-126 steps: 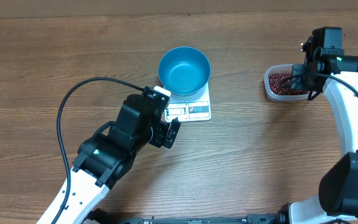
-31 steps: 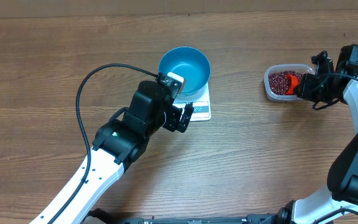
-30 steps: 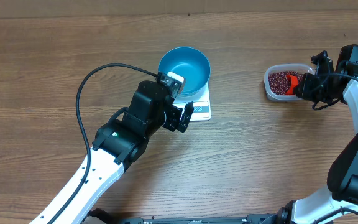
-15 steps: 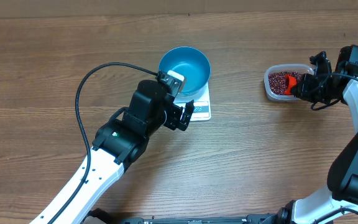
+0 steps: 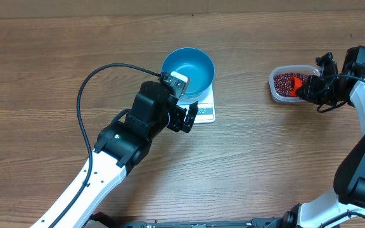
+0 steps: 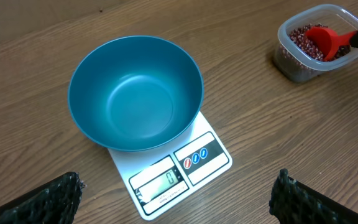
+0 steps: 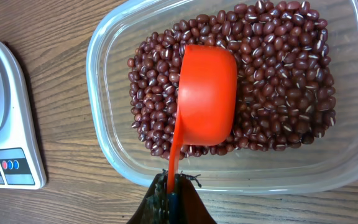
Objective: Scoop item into bowl and weigh 150g on scale
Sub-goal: 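Drag the scoop through the beans and lift it filled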
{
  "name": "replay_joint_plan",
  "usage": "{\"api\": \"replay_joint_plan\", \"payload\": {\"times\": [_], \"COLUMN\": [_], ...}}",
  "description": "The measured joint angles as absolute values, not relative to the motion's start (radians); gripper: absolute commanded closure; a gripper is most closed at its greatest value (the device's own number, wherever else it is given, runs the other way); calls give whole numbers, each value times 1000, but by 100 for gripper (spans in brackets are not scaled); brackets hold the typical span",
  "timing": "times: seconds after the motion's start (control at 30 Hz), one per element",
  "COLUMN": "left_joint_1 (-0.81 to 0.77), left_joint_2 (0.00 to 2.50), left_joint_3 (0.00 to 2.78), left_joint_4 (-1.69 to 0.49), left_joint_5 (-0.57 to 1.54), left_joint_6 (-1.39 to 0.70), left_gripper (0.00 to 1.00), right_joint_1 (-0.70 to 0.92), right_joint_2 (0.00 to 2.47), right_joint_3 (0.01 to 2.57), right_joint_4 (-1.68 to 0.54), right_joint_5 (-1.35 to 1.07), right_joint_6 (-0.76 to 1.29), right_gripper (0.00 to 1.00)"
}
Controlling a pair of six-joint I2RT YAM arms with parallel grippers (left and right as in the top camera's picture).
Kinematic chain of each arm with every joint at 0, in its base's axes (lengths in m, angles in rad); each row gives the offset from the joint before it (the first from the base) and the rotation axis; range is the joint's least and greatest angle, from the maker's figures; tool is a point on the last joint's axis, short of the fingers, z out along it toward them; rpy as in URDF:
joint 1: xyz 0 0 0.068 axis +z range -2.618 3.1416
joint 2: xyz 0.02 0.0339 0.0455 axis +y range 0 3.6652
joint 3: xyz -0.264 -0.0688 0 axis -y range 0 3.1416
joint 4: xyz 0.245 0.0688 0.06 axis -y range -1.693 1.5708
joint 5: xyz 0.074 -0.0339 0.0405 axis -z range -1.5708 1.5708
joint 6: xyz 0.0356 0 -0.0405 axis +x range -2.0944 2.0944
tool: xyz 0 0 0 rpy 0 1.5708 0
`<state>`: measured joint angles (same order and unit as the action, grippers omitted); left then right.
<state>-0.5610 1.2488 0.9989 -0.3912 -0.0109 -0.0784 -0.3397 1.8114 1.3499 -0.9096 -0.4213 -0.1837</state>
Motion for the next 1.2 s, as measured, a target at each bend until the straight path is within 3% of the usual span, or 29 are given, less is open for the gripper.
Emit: {"api": "replay_joint_plan", "payload": {"times": [1.2], "left_joint_1": [-561], "left_joint_2": [1249], "left_joint_3": [999], "left_joint_4": [-413], "left_joint_5": [-11], "left_joint_6": [-78], "left_gripper": [0], "right_joint_1": [-340], "right_joint_2": [1812], "right_joint_3": [1350], "right_joint_4": [-916], "right_joint_5": [-441], "right_joint_6": [-184], "right_gripper": [96]}}
